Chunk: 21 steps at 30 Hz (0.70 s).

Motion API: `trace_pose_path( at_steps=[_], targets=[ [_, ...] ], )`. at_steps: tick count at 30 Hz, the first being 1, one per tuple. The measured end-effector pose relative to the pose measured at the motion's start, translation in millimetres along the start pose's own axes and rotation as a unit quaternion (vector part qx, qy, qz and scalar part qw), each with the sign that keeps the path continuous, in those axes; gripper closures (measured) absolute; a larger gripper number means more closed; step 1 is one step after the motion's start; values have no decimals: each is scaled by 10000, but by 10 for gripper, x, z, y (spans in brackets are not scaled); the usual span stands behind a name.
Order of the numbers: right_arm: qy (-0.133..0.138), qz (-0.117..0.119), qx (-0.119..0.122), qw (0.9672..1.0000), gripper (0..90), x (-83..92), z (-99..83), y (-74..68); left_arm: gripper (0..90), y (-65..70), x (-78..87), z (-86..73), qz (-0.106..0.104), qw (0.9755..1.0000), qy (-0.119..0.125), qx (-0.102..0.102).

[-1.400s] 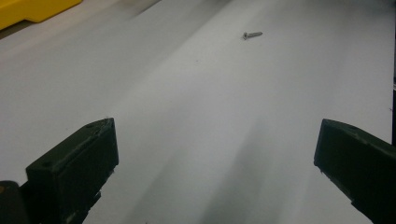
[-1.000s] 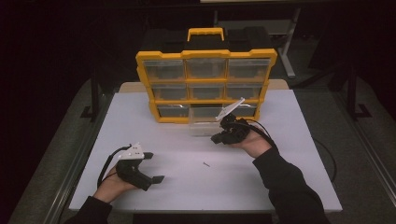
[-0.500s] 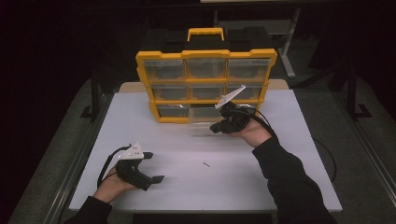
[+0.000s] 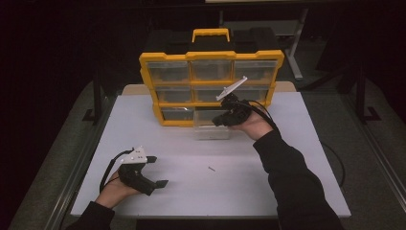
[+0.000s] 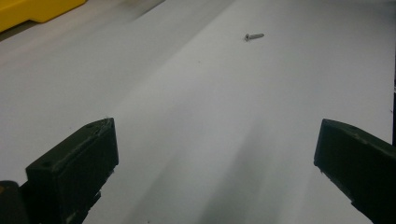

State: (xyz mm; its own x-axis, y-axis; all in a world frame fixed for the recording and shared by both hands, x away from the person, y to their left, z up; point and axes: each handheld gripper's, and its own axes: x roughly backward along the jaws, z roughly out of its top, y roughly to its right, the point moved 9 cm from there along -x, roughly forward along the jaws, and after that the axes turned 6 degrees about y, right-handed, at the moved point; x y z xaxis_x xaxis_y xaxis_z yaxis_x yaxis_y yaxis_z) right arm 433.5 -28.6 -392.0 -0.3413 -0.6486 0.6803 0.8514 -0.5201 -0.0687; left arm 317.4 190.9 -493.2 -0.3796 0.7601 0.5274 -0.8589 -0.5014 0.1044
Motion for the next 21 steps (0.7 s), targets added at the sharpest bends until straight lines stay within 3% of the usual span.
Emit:
trace_pose_path(
  at_steps=[12,21],
  targets=[
    [-73,-51,4,10000,864,-136,28,172,0,-3,2,1,7,10000,8,6],
    [-347,-41,-17,9994,861,-323,-59,262,0,-4,2,1,-2,10000,15,11]
  ],
)
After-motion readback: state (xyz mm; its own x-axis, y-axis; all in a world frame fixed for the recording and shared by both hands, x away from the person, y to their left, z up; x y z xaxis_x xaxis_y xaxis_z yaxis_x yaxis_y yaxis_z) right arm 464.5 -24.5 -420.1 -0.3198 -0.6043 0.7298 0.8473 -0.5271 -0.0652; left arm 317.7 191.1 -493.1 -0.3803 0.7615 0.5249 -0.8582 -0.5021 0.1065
